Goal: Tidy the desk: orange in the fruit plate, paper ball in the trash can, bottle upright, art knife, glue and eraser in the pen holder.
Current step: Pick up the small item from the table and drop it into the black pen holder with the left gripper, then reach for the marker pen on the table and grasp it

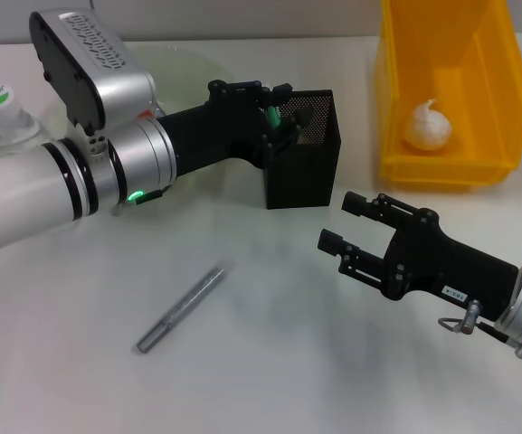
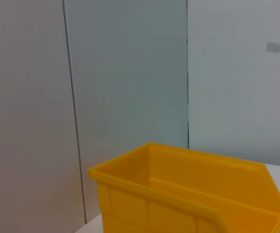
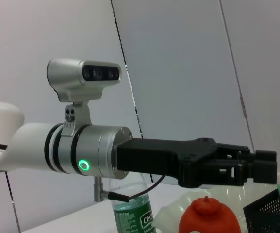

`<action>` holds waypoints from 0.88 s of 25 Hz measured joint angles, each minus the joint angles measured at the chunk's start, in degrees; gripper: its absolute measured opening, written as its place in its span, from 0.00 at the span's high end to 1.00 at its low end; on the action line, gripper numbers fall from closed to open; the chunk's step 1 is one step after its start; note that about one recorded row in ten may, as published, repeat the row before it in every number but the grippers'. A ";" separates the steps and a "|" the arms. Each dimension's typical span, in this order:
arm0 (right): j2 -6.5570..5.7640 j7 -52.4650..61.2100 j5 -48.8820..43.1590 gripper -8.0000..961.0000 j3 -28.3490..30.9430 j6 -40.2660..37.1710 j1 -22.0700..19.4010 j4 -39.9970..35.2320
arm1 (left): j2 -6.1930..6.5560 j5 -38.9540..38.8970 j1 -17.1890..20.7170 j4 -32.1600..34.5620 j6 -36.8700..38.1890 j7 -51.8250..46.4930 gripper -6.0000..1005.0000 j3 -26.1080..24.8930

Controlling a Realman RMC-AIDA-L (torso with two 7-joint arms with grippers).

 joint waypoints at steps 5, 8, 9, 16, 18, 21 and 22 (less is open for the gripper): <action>0.00 0.00 0.00 0.32 0.00 0.00 0.01 -0.02 | 0.05 -0.09 -0.34 0.01 -0.68 -0.29 0.61 0.87; 0.00 0.00 0.02 0.32 0.00 0.00 0.01 -0.03 | 0.07 -0.11 -0.38 0.14 -0.53 -0.42 0.54 0.85; 0.00 -0.01 0.03 0.32 0.00 -0.01 0.01 -0.06 | 0.08 -0.23 -0.29 0.40 0.04 -0.42 0.53 0.66; 0.00 -0.01 0.08 0.32 0.00 -0.04 0.02 -0.19 | 0.43 -3.50 0.07 0.52 10.82 -0.28 0.50 -2.00; 0.00 -0.01 0.09 0.32 0.00 -0.09 0.02 -0.20 | 0.43 -3.55 0.25 -0.19 14.58 -0.45 0.48 -3.80; 0.00 -0.01 0.09 0.32 0.00 -0.15 0.02 -0.20 | 0.43 -3.59 0.37 -2.21 20.89 -0.46 0.45 -7.16; 0.00 -0.01 0.09 0.32 0.00 -0.18 0.01 -0.20 | 0.43 -3.59 0.40 -3.45 23.87 -0.18 0.44 -9.00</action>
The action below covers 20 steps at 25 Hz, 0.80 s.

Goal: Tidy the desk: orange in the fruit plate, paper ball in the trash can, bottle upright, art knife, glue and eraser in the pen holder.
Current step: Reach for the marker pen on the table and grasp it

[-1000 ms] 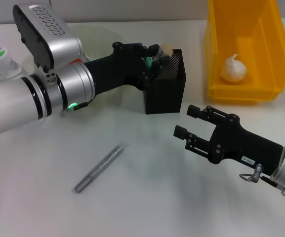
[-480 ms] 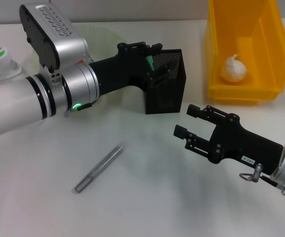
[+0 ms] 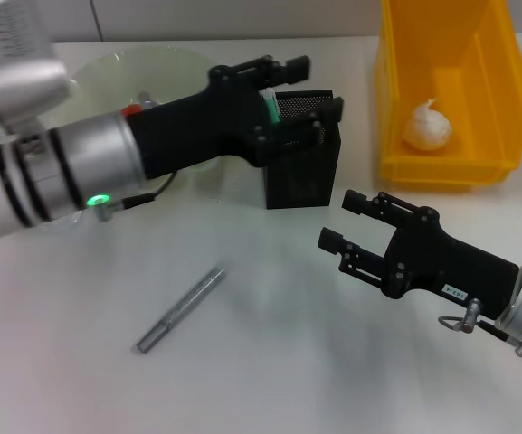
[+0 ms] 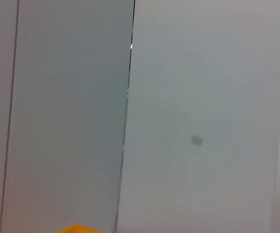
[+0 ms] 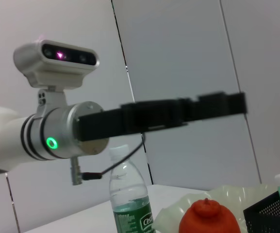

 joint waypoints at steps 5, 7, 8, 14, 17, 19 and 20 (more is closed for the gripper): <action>-0.04 0.00 0.00 0.32 0.00 -0.07 -0.02 0.03 | 0.18 0.00 0.28 -6.84 12.15 4.51 0.40 -6.93; -0.10 -0.01 0.00 0.32 0.00 -0.07 -0.11 0.04 | 0.25 0.05 0.49 -9.44 16.03 6.05 0.37 -9.03; -0.13 0.00 0.00 0.32 0.00 -0.07 -0.17 0.03 | 0.37 0.22 0.71 -10.75 18.19 6.76 0.35 -10.15; -0.43 3.28 -0.09 0.32 0.00 -0.47 -0.44 -1.13 | 2.05 2.51 3.65 -13.76 23.70 8.41 0.32 -12.49; -0.52 5.58 -0.31 0.32 -0.23 -1.41 -0.81 -2.74 | 2.76 3.08 5.56 -13.84 23.79 8.41 0.32 -12.56; -0.60 7.01 -0.45 0.32 -0.47 -2.13 -1.05 -4.00 | 3.02 3.47 6.77 -13.86 23.83 8.62 0.32 -12.80; -0.65 8.00 -0.52 0.32 -0.56 -2.53 -1.30 -5.00 | 3.11 3.69 7.28 -13.88 23.85 8.78 0.32 -13.02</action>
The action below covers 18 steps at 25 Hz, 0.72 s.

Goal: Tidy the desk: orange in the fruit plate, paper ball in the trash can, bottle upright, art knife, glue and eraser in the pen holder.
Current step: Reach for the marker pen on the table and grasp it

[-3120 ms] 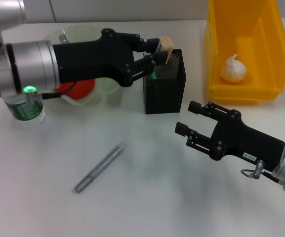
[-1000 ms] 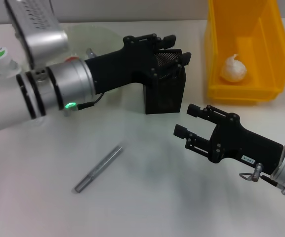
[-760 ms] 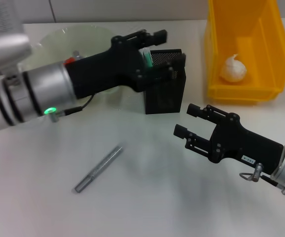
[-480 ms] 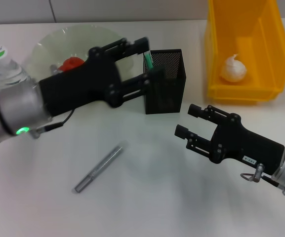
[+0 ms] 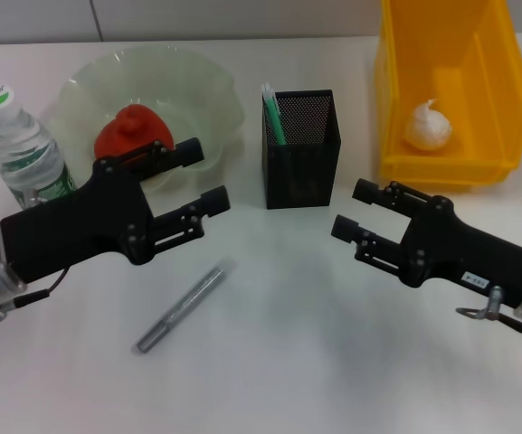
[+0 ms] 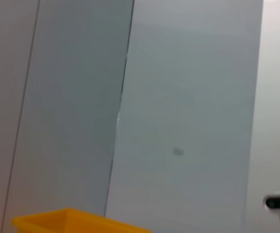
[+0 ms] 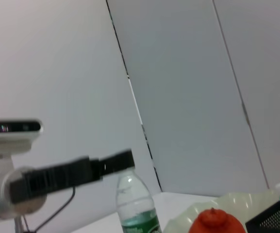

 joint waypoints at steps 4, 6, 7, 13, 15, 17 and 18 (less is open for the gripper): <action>-0.11 6.19 -3.59 0.32 -0.19 -1.82 -1.91 -7.73 | 0.26 0.42 1.46 -0.02 0.17 0.27 0.32 -0.76; -0.13 12.38 -7.82 0.32 0.11 -3.21 -3.18 -14.70 | 0.43 0.48 1.97 -0.04 0.26 0.28 0.32 -1.70; -0.13 16.26 -10.20 0.32 0.26 -3.88 -3.69 -18.59 | 0.48 0.48 2.39 -0.04 0.27 0.29 0.32 -2.33; -0.66 38.25 -25.97 0.32 0.52 -11.05 -2.85 -43.18 | 0.61 0.54 3.50 -0.29 0.15 0.30 0.32 -5.18; -1.15 43.36 -29.26 0.32 0.53 -14.54 -1.27 -49.61 | 0.63 0.56 3.66 -0.51 0.02 0.33 0.32 -5.73; -1.85 47.45 -31.71 0.32 0.54 -17.06 1.08 -54.31 | 0.72 0.64 3.88 -0.81 -0.11 0.93 0.32 -6.04; -2.22 49.27 -32.94 0.32 0.54 -18.11 2.48 -56.15 | 0.66 0.67 3.93 -1.22 -0.15 1.90 0.32 -6.05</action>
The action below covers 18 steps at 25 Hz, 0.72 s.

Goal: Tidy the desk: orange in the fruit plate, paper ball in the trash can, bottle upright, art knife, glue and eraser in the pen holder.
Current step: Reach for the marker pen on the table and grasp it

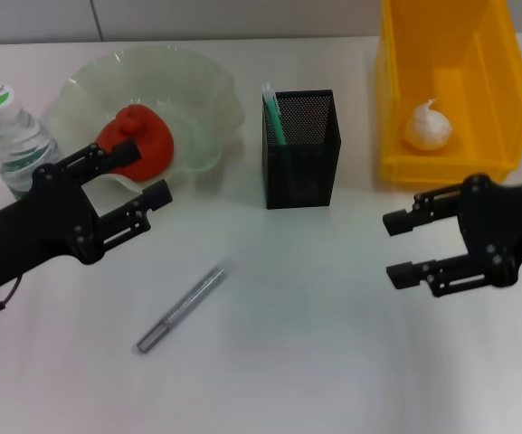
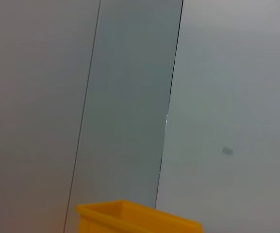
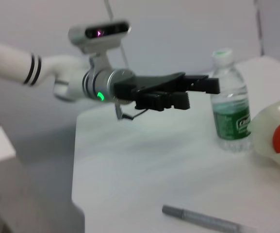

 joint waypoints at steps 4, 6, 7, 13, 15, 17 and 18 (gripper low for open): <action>-0.84 3.72 -6.26 0.32 -0.16 -2.72 5.44 -4.48 | -0.52 0.05 -0.32 -2.79 -0.07 3.51 0.32 0.12; -0.75 4.02 -9.99 0.32 -0.76 -3.05 7.74 -6.27 | -0.55 0.05 -0.42 -3.27 -0.07 3.68 0.32 0.35; -0.51 4.04 -11.97 0.32 -1.44 -3.07 8.81 -7.29 | -0.57 0.06 -0.42 -3.34 -0.07 3.69 0.32 0.40; 2.07 3.93 -22.12 0.32 -11.22 -1.06 14.49 -11.79 | -0.62 0.05 -0.13 -3.34 -0.43 3.69 0.32 -0.07; 2.23 3.74 -22.97 0.32 -15.39 0.91 15.74 -11.50 | -0.68 0.05 -0.11 -3.33 -0.99 3.69 0.32 -0.07; 2.30 3.33 -23.09 0.32 -19.51 3.59 16.50 -10.84 | -0.73 0.05 -0.11 -3.33 -1.31 3.69 0.32 0.00; 2.32 3.04 -23.12 0.32 -21.47 4.92 16.79 -10.47 | -0.82 0.04 -0.30 -3.43 -2.13 3.69 0.32 0.30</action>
